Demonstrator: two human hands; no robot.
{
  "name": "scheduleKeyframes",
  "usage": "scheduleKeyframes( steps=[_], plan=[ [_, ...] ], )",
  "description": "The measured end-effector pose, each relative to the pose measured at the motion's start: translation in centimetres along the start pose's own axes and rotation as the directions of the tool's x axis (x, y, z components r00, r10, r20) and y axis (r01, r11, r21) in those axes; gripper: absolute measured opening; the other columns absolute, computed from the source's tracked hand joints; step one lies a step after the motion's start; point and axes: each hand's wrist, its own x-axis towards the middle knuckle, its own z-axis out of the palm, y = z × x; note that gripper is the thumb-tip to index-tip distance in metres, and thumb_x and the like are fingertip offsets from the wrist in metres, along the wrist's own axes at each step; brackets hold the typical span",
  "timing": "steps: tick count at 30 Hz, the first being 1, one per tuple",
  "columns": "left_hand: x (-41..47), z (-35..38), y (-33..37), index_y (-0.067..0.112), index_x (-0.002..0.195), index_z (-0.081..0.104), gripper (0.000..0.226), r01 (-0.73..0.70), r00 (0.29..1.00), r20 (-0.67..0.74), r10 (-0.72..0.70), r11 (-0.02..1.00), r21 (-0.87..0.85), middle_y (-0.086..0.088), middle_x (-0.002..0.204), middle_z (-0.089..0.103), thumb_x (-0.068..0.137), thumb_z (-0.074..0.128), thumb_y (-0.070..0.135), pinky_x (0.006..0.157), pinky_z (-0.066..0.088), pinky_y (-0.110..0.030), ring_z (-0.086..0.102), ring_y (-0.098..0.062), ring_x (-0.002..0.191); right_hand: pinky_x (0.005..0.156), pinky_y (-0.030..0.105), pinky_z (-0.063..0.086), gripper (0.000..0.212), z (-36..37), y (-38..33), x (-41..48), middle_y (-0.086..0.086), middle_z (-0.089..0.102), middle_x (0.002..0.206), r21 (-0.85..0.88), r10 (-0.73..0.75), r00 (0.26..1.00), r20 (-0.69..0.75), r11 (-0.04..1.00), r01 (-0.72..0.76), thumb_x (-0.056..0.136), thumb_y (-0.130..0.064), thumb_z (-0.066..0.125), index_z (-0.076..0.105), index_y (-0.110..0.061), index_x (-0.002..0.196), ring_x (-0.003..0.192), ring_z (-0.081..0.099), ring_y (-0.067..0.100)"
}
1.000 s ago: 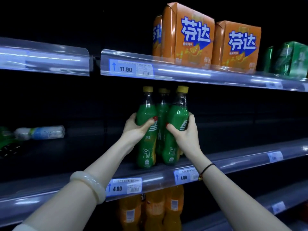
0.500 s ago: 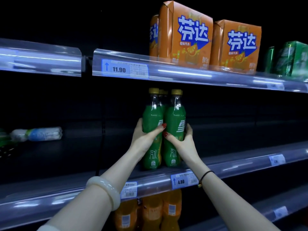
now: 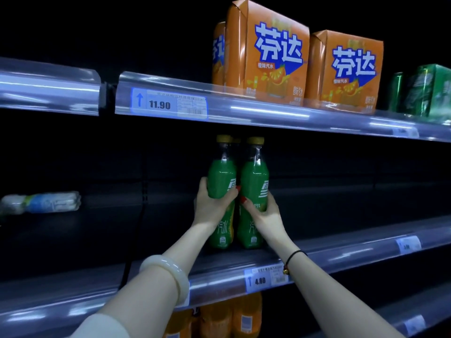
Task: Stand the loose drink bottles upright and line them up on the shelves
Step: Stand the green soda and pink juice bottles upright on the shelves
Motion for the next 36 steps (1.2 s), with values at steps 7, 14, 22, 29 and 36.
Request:
scheduleKeyframes(
  steps=[7, 14, 22, 29, 36],
  plan=[
    [0.6, 0.1, -0.5, 0.023, 0.115, 0.046, 0.054, 0.020, 0.999, 0.043, -0.020, 1.000, -0.007, 0.004, 0.104, 0.064, 0.073, 0.079, 0.030, 0.083, 0.053, -0.030, 0.064, -0.011, 0.096, 0.089, 0.043, 0.056, 0.043, -0.2, 0.1, 0.2, 0.004, 0.070, 0.107, 0.071, 0.042, 0.999, 0.007, 0.997, -0.043, 0.083, -0.020, 0.073, 0.055, -0.016, 0.121, 0.100, 0.068, 0.021],
    [0.3, -3.1, -0.6, 0.016, 0.128, 0.040, 0.059, 0.020, 0.999, 0.044, -0.030, 0.977, 0.212, -0.006, 0.127, 0.053, 0.083, 0.063, 0.046, 0.096, 0.044, -0.029, 0.053, -0.017, 0.113, 0.103, 0.042, 0.041, 0.067, 1.5, -1.9, -2.4, 0.005, 0.046, 0.133, -0.451, -0.335, 0.910, -0.244, 0.870, 0.199, 0.079, -0.027, 0.074, 0.039, -0.013, 0.134, 0.121, 0.047, 0.021],
    [-0.5, -12.3, 3.0, 0.010, 0.115, 0.051, 0.028, -0.042, 0.997, -0.047, 0.059, 0.953, 0.299, -0.009, 0.116, 0.058, 0.092, 0.057, 0.023, 0.098, 0.043, -0.028, 0.054, -0.017, 0.110, 0.100, 0.031, 0.031, 0.035, 12.0, -5.4, -5.2, 0.010, 0.056, 0.130, -0.578, -0.621, 0.763, 0.177, 0.562, 0.592, 0.087, -0.018, 0.052, 0.056, -0.012, 0.121, 0.121, 0.047, 0.021],
    [-0.7, -30.5, 6.1, 0.002, 0.115, 0.050, 0.030, 0.052, 0.967, -0.240, 0.090, 0.849, 0.526, -0.008, 0.106, 0.054, 0.087, 0.057, 0.001, 0.086, 0.042, -0.028, 0.053, -0.020, 0.099, 0.106, 0.033, 0.029, 0.042, 28.6, -7.6, -7.2, 0.001, 0.049, 0.138, -0.527, -0.285, 0.817, 0.502, 0.648, 0.550, 0.093, -0.025, 0.053, 0.049, -0.015, 0.133, 0.127, 0.043, 0.022],
    [-0.4, -46.8, 8.8, 0.003, 0.113, 0.048, 0.030, 0.237, 0.954, -0.298, -0.024, 0.667, 0.706, -0.017, 0.109, 0.058, 0.084, 0.048, -0.006, 0.077, 0.046, -0.030, 0.056, -0.028, 0.095, 0.096, 0.037, 0.046, 0.047, 46.5, -8.4, -8.0, 0.010, 0.056, 0.128, -0.549, 0.121, 0.818, 0.562, 0.795, 0.260, 0.090, -0.040, 0.056, 0.050, -0.010, 0.125, 0.117, 0.054, 0.030]
  ],
)
